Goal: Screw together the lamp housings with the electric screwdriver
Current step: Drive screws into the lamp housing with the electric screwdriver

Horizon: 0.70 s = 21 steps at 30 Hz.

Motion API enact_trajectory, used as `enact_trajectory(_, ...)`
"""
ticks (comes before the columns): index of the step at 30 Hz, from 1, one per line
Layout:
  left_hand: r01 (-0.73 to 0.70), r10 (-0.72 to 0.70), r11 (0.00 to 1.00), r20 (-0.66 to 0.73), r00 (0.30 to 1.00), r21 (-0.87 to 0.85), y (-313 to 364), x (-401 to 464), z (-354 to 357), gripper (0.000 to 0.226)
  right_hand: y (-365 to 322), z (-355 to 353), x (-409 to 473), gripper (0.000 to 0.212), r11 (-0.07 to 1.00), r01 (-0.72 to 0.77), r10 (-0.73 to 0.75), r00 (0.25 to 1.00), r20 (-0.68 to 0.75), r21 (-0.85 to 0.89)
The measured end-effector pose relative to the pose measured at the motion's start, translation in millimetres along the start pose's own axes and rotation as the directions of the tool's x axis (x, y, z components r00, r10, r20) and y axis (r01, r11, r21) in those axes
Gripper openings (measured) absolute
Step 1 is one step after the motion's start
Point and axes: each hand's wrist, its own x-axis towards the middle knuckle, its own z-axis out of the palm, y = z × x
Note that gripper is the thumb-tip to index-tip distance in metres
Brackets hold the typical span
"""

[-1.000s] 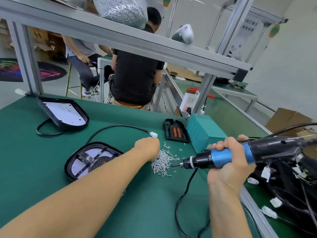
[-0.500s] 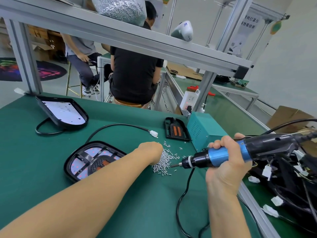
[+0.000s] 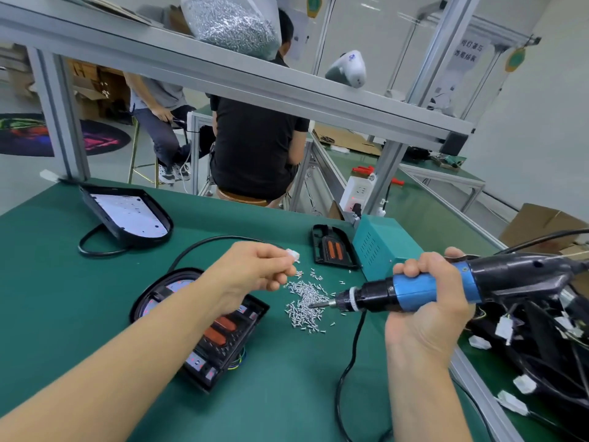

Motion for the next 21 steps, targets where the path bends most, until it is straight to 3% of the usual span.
enact_trajectory(4,0.048,-0.055,0.966,-0.023,0.998,-0.252,-8.9,-40.0,-24.5,0.009,4.3,19.6,-11.1,0.025,0.988,-0.028,0.015,0.996,0.083,0.153)
enact_trajectory(8,0.089,-0.107,0.869,-0.009,0.994,-0.486,-16.0,-64.8,-38.0,0.015,8.4,41.1,-25.9,0.023,0.977,-0.096,0.073,0.989,0.128,0.189)
enact_trajectory(21,0.013,-0.029,0.874,-0.027,0.999,-0.486,-24.4,-86.4,-52.9,0.011,24.9,71.2,-53.2,0.024,0.967,-0.156,0.111,0.969,0.222,0.201)
